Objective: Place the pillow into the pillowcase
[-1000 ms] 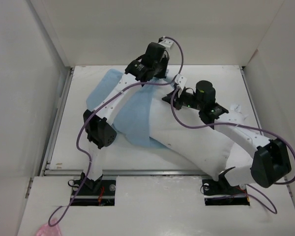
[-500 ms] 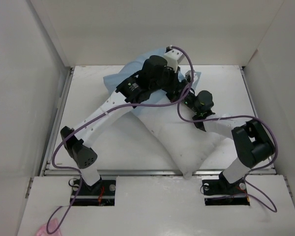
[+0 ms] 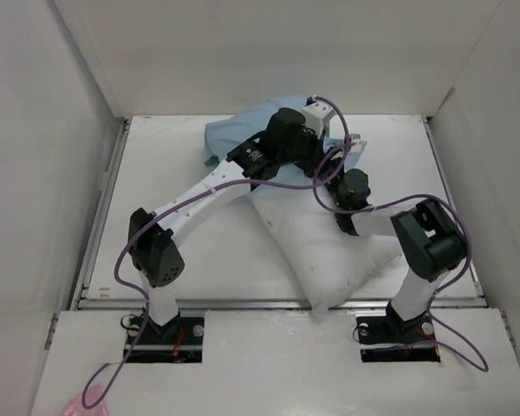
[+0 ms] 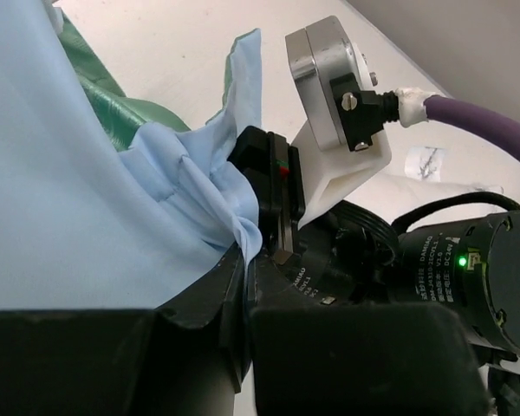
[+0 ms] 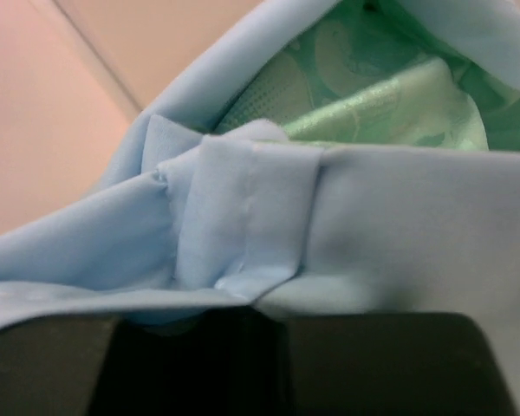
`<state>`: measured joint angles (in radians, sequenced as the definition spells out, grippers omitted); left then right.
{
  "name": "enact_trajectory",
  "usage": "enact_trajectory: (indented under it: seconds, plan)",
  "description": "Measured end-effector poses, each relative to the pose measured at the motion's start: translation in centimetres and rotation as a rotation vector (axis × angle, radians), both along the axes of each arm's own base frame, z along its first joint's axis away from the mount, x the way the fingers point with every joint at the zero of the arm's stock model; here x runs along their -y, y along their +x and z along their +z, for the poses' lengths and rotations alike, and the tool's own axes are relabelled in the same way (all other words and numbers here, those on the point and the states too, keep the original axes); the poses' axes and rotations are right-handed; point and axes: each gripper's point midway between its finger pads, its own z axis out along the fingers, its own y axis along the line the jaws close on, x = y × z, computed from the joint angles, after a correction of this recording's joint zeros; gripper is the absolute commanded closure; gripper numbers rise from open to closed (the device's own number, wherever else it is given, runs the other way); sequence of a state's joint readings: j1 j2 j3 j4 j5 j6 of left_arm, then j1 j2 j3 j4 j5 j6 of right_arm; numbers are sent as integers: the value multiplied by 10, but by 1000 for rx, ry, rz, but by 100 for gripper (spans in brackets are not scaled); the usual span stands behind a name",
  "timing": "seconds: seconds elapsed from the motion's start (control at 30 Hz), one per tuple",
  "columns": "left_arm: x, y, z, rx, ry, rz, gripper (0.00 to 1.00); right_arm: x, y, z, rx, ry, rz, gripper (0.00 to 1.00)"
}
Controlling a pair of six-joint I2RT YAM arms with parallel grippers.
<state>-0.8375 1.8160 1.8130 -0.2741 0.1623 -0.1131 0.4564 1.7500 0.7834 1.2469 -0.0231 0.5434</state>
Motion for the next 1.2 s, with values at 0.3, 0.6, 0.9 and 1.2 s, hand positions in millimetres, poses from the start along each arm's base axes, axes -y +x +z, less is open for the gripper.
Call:
enact_trajectory:
  seconds: [0.3,0.6,0.9,1.2]
  plan:
    - [-10,-20,28,-93,-94,-39,100,20,-22,1,-191,-118,-29,9]
    - [2,-33,36,-266,-151,-175,100,96,-74,-19,-500,-454,-271,0]
    - [-22,37,21,-200,-141,-3,100,101,-167,37,-374,-565,-58,0]
    - [-38,77,-19,-217,-76,114,100,78,-154,-37,-471,-697,68,0]
